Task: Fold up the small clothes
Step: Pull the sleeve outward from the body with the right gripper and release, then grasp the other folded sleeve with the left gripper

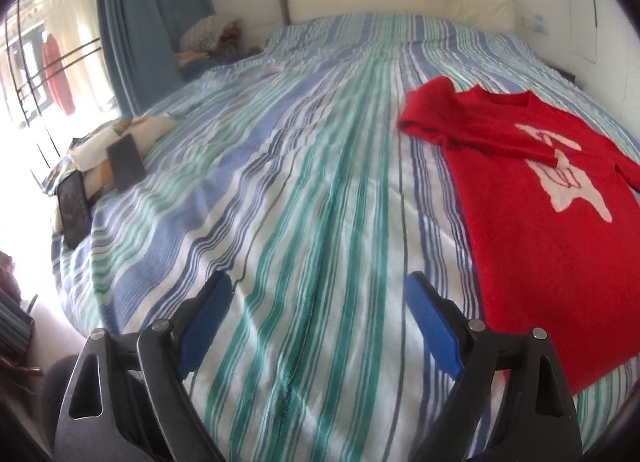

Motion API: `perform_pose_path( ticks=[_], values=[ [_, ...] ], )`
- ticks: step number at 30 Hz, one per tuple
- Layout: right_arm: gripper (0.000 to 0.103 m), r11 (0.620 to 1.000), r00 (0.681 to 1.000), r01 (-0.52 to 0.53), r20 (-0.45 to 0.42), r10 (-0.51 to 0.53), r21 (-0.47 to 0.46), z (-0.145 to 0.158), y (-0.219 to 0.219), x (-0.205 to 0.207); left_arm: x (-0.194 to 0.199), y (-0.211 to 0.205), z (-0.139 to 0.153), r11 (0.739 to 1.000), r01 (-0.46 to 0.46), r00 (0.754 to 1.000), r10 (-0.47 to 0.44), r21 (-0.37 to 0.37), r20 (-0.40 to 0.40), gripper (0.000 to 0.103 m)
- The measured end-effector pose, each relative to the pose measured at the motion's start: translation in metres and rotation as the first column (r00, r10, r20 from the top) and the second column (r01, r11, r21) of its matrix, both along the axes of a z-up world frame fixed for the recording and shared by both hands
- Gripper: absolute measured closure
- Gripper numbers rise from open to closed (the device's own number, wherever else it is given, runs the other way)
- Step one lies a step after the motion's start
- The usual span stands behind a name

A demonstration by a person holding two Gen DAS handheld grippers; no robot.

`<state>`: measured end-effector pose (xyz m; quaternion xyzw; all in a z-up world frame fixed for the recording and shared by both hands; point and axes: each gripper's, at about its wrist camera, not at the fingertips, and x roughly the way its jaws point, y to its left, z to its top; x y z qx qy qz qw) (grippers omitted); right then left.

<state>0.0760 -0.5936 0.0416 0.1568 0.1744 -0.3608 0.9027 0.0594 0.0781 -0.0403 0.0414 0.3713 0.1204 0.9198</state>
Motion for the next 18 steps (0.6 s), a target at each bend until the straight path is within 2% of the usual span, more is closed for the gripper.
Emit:
perform_pose_path(
  ticks=[3,6,7,9,11,13,15,18],
  values=[
    [0.021,0.981,0.982,-0.189,0.001,0.189,-0.054,0.000,0.053,-0.005,0.008,-0.014,0.024,0.996,0.093,0.996,-0.093,-0.017,-0.002,0.012],
    [0.019,0.944,0.953,-0.303,-0.028,0.302,-0.128,-0.020,0.098,-0.004,0.025,-0.024,0.061,0.982,0.183,0.983,-0.181,-0.055,0.030,0.011],
    [0.019,0.934,0.943,-0.333,-0.050,0.329,-0.128,-0.029,0.108,-0.001,0.033,-0.026,0.075,0.974,0.210,0.977,-0.207,-0.083,0.050,0.009],
    [0.019,0.917,0.918,-0.393,-0.086,0.387,-0.063,-0.040,0.116,0.011,0.053,-0.031,0.098,0.954,0.268,0.962,-0.257,-0.135,0.089,0.006],
    [0.019,0.901,0.902,-0.431,-0.050,0.429,-0.040,-0.042,0.120,0.009,0.076,-0.043,0.110,0.937,0.317,0.946,-0.302,-0.145,0.113,0.006],
    [0.019,0.903,0.905,-0.424,-0.056,0.421,-0.066,-0.044,0.122,0.007,0.101,-0.069,0.107,0.917,0.388,0.921,-0.380,-0.091,0.091,0.005],
    [0.019,0.901,0.902,-0.430,-0.065,0.427,-0.055,-0.048,0.124,0.004,0.126,-0.102,0.088,0.891,0.453,0.892,-0.452,-0.022,0.026,0.006],
    [0.019,0.901,0.900,-0.433,-0.061,0.433,0.007,-0.054,0.115,0.001,0.154,-0.151,0.048,0.833,0.553,0.832,-0.550,0.028,-0.068,0.008]
  ],
)
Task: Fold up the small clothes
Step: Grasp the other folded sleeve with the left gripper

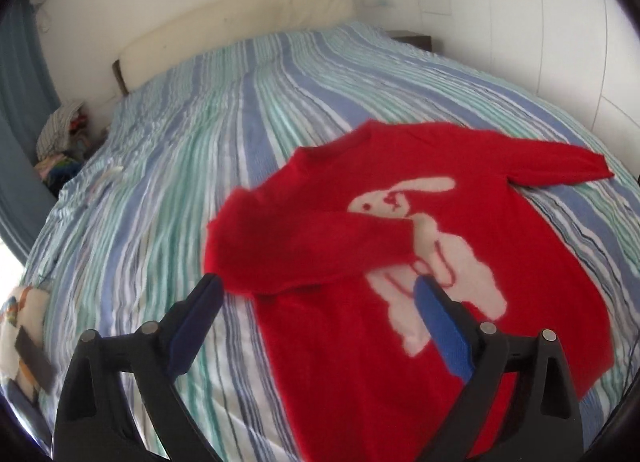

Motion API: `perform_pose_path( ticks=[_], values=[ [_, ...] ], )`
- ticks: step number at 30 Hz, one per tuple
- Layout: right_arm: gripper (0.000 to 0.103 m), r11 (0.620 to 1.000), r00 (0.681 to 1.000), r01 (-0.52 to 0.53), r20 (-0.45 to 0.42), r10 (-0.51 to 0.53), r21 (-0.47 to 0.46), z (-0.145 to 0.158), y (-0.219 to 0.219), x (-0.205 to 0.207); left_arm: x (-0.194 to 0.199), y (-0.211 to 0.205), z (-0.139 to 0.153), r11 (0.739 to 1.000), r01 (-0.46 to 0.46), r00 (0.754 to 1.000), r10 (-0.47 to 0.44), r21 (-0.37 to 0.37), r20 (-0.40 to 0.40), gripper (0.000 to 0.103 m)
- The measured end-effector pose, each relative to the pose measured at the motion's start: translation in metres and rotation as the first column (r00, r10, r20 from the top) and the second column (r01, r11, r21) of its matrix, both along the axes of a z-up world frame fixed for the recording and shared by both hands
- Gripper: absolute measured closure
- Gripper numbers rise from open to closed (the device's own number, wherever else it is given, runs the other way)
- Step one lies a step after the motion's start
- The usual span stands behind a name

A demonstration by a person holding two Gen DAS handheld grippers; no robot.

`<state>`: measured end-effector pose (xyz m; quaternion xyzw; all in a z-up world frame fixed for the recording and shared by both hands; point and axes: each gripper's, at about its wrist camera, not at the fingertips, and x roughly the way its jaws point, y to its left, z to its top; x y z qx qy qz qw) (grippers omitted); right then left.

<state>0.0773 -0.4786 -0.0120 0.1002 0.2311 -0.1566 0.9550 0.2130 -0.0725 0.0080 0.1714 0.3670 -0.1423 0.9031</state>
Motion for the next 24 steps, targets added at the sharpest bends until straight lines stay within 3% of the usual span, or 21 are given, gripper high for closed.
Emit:
perform_pose_path(
  ticks=[4,7,10,12,14,16,18,19,20,22,24],
  values=[
    [0.019,0.999,1.000,0.004,-0.017,-0.003,0.044,-0.001,-0.007,-0.003,0.021,-0.053,-0.050,0.980,0.159,0.987,-0.153,0.123,-0.055,0.011],
    [0.019,0.999,1.000,-0.004,-0.022,0.005,0.049,-0.003,-0.006,-0.002,0.045,-0.067,-0.081,0.971,0.154,0.984,-0.134,0.181,-0.117,0.028],
    [0.019,0.999,1.000,-0.017,-0.021,0.018,0.049,-0.003,-0.004,-0.001,0.065,-0.063,-0.092,0.987,0.118,0.984,-0.101,0.111,-0.150,0.049],
    [0.019,0.998,0.999,-0.027,-0.027,0.029,0.052,-0.004,-0.002,0.001,0.075,-0.059,-0.093,0.996,0.069,0.983,-0.057,0.058,-0.177,0.098],
    [0.019,0.998,0.999,-0.038,-0.037,0.040,0.053,-0.005,0.000,0.004,0.078,-0.052,-0.083,1.000,0.029,0.983,-0.030,-0.008,-0.180,0.099],
    [0.019,0.997,0.998,-0.048,-0.045,0.051,0.058,-0.007,0.002,0.007,0.078,-0.025,-0.057,0.988,-0.030,0.983,0.001,-0.153,-0.183,0.099],
    [0.019,0.996,0.997,-0.059,-0.044,0.061,0.061,-0.007,0.004,0.008,0.079,0.025,-0.028,0.947,-0.150,0.980,0.105,-0.283,-0.168,0.100],
    [0.019,0.996,0.997,-0.065,-0.043,0.067,0.056,-0.007,0.005,0.008,0.081,0.060,-0.014,0.909,-0.228,0.969,0.177,-0.350,-0.171,0.100],
    [0.019,0.996,0.996,-0.071,-0.043,0.073,0.050,-0.007,0.007,0.007,0.079,0.100,-0.003,0.853,-0.313,0.948,0.258,-0.417,-0.185,0.100],
    [0.019,0.996,0.996,-0.081,-0.043,0.083,0.046,-0.006,0.008,0.007,0.070,0.181,0.008,0.721,-0.483,0.873,0.439,-0.497,-0.211,0.100],
    [0.019,0.995,0.995,-0.089,-0.042,0.091,0.051,-0.006,0.009,0.007,0.053,0.247,0.008,0.610,-0.618,0.768,0.604,-0.496,-0.214,0.100]
  ],
)
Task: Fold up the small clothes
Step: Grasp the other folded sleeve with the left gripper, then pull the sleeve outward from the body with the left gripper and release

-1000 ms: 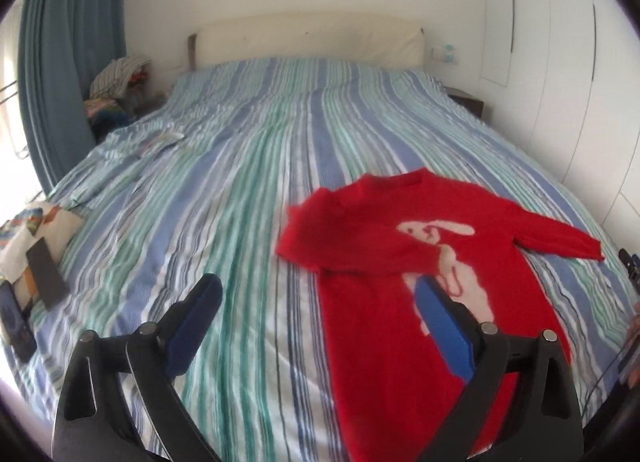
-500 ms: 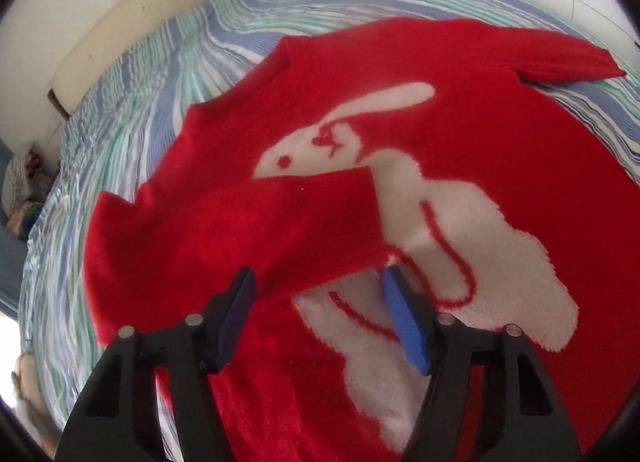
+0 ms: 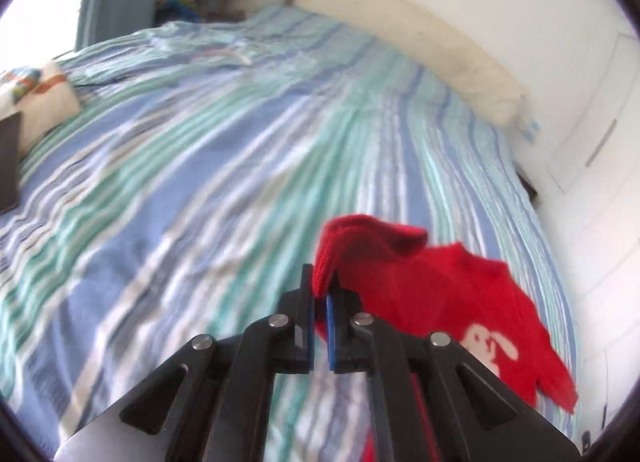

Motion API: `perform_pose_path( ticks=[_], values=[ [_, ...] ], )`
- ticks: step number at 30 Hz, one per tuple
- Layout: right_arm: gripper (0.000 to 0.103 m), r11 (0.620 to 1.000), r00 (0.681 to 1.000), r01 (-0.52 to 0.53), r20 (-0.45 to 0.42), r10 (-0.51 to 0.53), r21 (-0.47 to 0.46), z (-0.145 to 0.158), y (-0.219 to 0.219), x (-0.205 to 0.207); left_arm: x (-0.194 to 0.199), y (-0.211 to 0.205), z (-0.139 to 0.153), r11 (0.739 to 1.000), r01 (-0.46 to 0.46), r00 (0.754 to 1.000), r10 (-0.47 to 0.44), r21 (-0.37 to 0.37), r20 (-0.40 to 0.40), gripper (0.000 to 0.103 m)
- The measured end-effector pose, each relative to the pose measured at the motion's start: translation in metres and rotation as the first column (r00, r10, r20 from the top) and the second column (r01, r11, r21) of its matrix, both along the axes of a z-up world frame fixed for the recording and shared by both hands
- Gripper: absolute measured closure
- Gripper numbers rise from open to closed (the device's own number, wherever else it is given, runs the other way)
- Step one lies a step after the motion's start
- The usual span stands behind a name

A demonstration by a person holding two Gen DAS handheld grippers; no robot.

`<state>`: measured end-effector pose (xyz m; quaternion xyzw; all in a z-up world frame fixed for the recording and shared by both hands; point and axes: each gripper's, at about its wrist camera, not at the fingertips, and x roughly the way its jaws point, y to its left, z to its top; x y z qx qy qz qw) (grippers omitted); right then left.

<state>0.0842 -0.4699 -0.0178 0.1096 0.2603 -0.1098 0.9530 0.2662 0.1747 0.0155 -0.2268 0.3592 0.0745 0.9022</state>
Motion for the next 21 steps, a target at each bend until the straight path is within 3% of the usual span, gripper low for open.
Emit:
perform_pose_path(
  ticks=[2,5,9,13,16,21],
  values=[
    [0.019,1.000,1.000,-0.007,-0.002,0.007,0.005,0.000,0.001,0.002,-0.015,0.045,-0.011,0.991,-0.136,0.990,0.136,-0.003,-0.036,0.100],
    [0.019,1.000,1.000,-0.018,-0.016,0.018,-0.002,-0.002,0.006,0.006,-0.034,0.078,-0.036,0.966,-0.257,0.963,0.256,0.008,-0.086,0.101],
    [0.019,0.998,0.998,-0.043,-0.044,0.042,-0.037,-0.008,0.016,0.012,-0.048,0.096,-0.056,0.950,-0.310,0.947,0.304,-0.043,-0.106,0.101],
    [0.019,0.996,0.996,-0.052,-0.071,0.047,-0.074,-0.014,0.023,0.014,-0.077,0.113,-0.048,0.923,-0.360,0.932,0.353,-0.131,-0.075,0.101],
    [0.019,0.996,0.996,-0.043,-0.086,0.036,-0.080,-0.018,0.022,0.016,-0.086,0.118,-0.048,0.921,-0.375,0.926,0.367,-0.110,-0.082,0.101],
    [0.019,0.997,0.995,-0.035,-0.096,0.029,-0.067,-0.021,0.019,0.020,-0.089,0.128,-0.092,0.913,-0.401,0.901,0.377,-0.078,-0.212,0.101]
  ],
)
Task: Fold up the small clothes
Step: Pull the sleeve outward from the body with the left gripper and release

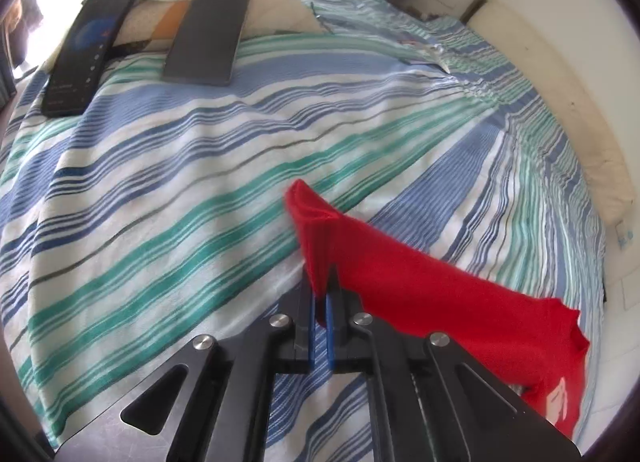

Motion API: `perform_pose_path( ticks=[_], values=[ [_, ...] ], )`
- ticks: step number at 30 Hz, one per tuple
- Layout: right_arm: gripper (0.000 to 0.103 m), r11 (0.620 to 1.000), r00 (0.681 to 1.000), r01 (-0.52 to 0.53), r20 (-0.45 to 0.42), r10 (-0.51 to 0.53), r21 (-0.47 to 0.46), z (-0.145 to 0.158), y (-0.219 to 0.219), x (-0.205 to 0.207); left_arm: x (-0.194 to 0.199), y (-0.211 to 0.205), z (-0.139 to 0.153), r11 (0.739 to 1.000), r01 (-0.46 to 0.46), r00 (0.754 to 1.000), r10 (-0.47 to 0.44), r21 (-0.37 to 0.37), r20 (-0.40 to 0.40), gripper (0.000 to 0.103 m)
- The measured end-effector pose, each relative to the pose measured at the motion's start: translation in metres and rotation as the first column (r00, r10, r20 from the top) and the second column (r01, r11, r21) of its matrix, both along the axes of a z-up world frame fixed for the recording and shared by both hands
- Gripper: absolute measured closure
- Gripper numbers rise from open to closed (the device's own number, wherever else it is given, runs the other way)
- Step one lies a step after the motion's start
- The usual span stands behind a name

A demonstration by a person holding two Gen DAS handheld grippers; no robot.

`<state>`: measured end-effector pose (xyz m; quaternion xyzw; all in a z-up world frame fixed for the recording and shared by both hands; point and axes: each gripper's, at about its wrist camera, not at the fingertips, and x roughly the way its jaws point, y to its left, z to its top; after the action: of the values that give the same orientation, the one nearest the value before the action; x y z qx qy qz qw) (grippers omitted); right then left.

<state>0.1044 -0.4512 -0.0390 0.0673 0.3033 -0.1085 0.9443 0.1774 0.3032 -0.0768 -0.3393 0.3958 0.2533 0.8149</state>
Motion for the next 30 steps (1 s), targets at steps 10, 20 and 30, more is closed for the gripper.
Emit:
perform_pose_path(
  ticks=[10,20,30],
  values=[
    [0.019,0.999,0.999,-0.018,-0.029,0.017,-0.048,-0.007,0.008,0.003,-0.002,0.009,-0.025,0.999,-0.019,1.000,0.018,-0.040,-0.013,0.101],
    [0.019,0.999,0.999,-0.009,-0.043,0.007,-0.052,-0.010,0.008,0.003,-0.021,0.016,-0.018,0.997,-0.048,0.999,0.049,-0.052,0.007,0.093],
    [0.019,0.998,0.999,-0.024,-0.031,0.022,-0.057,-0.009,0.013,0.002,-0.046,-0.024,0.043,0.972,-0.033,0.999,0.037,0.231,-0.009,0.033]
  ],
)
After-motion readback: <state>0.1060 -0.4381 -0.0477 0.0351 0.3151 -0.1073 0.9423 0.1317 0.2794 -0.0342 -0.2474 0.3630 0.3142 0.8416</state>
